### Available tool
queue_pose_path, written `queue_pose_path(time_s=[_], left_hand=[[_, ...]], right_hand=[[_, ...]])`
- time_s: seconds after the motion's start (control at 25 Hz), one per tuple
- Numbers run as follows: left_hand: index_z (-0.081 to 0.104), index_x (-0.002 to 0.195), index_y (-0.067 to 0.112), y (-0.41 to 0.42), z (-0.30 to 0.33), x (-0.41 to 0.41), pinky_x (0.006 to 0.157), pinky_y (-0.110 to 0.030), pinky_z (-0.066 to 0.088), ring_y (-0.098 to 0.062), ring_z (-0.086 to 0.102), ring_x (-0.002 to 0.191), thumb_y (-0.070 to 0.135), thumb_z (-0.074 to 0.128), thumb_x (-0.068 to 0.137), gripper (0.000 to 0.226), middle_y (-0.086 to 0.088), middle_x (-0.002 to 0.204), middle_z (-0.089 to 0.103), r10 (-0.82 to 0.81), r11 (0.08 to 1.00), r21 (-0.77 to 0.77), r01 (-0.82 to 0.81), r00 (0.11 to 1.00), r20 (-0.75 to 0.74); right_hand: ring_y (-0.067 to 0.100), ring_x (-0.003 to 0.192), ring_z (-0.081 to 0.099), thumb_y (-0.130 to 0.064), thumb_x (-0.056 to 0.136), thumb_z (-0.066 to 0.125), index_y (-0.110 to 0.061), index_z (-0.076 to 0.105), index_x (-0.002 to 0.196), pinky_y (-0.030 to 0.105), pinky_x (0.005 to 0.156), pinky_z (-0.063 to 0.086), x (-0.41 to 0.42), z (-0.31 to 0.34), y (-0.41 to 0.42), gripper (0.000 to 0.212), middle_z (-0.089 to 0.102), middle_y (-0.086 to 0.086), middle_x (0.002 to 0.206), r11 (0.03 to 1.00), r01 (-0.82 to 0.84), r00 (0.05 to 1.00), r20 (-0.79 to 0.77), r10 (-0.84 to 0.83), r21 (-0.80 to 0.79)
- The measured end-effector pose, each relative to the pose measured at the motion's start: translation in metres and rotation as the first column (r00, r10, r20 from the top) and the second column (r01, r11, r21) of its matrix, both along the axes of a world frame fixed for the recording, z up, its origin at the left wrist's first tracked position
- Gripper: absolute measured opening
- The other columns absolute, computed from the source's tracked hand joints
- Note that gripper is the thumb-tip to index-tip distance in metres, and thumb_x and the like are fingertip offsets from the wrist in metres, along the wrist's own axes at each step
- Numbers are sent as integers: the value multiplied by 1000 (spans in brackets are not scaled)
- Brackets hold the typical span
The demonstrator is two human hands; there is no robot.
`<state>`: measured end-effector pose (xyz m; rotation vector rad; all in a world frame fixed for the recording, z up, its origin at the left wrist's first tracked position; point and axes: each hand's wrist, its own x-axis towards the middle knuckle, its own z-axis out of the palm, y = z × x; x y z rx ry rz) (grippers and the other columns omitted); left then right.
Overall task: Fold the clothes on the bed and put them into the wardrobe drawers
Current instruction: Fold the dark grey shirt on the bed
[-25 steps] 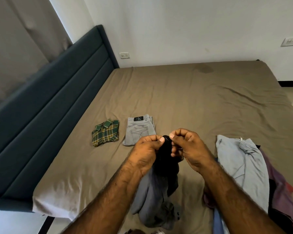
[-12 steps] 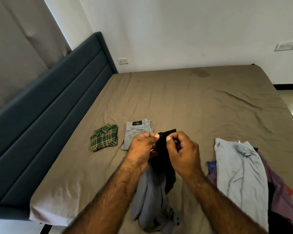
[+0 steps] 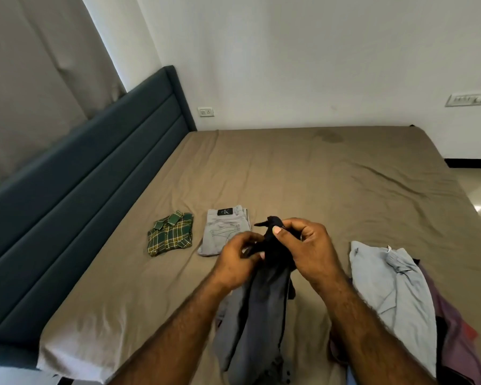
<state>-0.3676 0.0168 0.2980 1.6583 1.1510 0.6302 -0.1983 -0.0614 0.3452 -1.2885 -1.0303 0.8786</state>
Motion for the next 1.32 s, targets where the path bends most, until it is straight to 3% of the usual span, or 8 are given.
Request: queue_pose_path(time_s=[0.12, 0.32, 0.48, 0.6, 0.84, 1.0, 1.16, 1.32], left_hand=[[69, 110, 33, -17, -20, 13, 89, -30, 61, 1, 70, 98, 35, 73, 79, 32, 14, 104, 74, 58, 994, 102, -48, 994, -94], [76, 82, 31, 11, -13, 3, 77, -27, 59, -8, 72, 82, 5, 80, 83, 27, 11, 85, 76, 186, 980, 78, -181, 981, -59], [74, 76, 15, 15, 24, -31, 69, -22, 51, -10, 63, 70, 0, 78, 90, 20, -4, 76, 70, -45, 984, -159, 79, 977, 207], [73, 81, 7, 8, 41, -42, 73, -29, 51, -21, 62, 77, 15, 80, 88, 12, -16, 87, 65, -43, 889, -401, 219, 914, 403], [75, 87, 6, -4, 47, -28, 74, -35, 54, -23, 61, 77, 19, 76, 90, 13, -14, 87, 69, 154, 810, -581, 81, 926, 344], [75, 84, 11, -9, 53, -27, 72, -31, 58, -21, 68, 81, 12, 70, 97, 14, -11, 88, 72, 120, 881, -470, 62, 930, 348], [75, 79, 11, -3, 53, -46, 72, -21, 52, -12, 59, 77, 14, 76, 96, 18, -5, 85, 64, -98, 994, -45, 97, 995, -23], [72, 77, 9, -7, 52, -40, 64, -21, 48, -15, 55, 69, 8, 69, 99, 22, -9, 74, 63, 17, 968, -246, 50, 964, 264]], right_hand=[[17, 75, 75, -4, 95, 72, -7, 80, 89, 22, 64, 56, 7, 19, -2, 11, 79, 7, 83, 985, -167, 982, -94, 163, -41], [22, 67, 71, -2, 77, 87, -15, 76, 68, 31, 64, 56, 32, 10, -8, 20, 74, 11, 73, 980, 106, 974, -182, -137, -171], [16, 57, 63, -16, 75, 93, -7, 70, 68, 28, 56, 51, 54, -8, -10, 26, 69, 7, 64, 930, 246, 963, -40, -267, -274], [18, 61, 64, -13, 84, 85, 1, 71, 77, 26, 56, 52, 48, -14, -14, 21, 70, 9, 68, 930, 74, 968, -197, -153, -361], [16, 65, 71, -3, 81, 85, -3, 76, 80, 23, 59, 53, 5, -12, -13, 9, 75, 11, 74, 942, -56, 968, -248, -29, -332], [17, 73, 74, 3, 93, 70, 3, 77, 97, 21, 65, 57, -16, -11, -11, 8, 78, 12, 84, 966, -132, 929, -368, 42, -222], [17, 71, 66, -15, 94, 76, -18, 75, 68, 30, 71, 57, -2, -16, -7, 26, 72, 6, 75, 958, 62, 966, -225, -129, -281], [21, 77, 71, -10, 100, 67, -8, 75, 83, 31, 75, 58, -16, -12, -6, 19, 76, 13, 84, 976, -100, 952, -303, 38, -192]])
